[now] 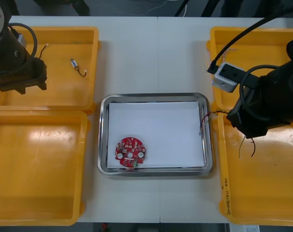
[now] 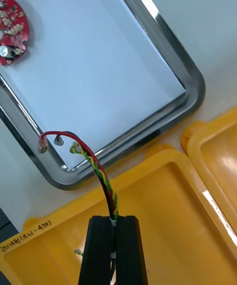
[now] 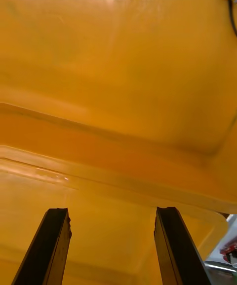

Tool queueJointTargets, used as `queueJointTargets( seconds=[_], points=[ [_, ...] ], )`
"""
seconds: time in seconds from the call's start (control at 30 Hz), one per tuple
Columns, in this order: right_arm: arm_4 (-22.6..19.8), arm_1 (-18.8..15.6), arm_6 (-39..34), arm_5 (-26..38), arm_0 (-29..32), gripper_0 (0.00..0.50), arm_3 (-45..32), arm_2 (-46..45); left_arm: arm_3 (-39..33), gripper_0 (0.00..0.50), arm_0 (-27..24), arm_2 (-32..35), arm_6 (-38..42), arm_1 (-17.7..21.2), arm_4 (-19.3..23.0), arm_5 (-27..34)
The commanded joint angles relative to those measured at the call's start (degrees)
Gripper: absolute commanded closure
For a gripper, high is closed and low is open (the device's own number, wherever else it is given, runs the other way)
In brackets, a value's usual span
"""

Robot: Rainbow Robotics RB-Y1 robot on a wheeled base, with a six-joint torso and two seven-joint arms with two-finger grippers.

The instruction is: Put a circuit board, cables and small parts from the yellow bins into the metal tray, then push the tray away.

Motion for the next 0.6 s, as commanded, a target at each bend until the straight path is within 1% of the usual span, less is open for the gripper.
queueJointTargets(
  seconds=[0.03,0.2,0.33,0.47,0.6],
  points=[
    [-0.53,-1.89,-2.49,0.18,-6.97,0.5,-1.31,8.29,6.14,0.0,-6.0,1.64,-10.18,2.23,-0.63,-2.92],
    [-0.44,-1.63,-2.4,-0.05,-11.54,0.5,-1.04,16.64,12.56,0.0,-8.54,1.55,-13.96,2.23,-0.72,-6.61],
    [0.08,0.39,-1.87,-0.49,-14.7,0.5,0.89,21.82,16.51,0.0,-9.86,1.55,-17.13,2.23,-1.6,-8.72],
    [3.25,3.56,-1.26,-0.57,-16.02,0.5,2.21,25.16,21.26,0.0,-11.09,1.55,-20.64,1.7,-2.12,-11.36],
    [7.29,6.37,-0.02,-0.66,-16.81,0.5,3.26,28.5,25.65,0.0,-12.32,1.55,-22.31,0.56,-4.15,-14.08]
  ],
)
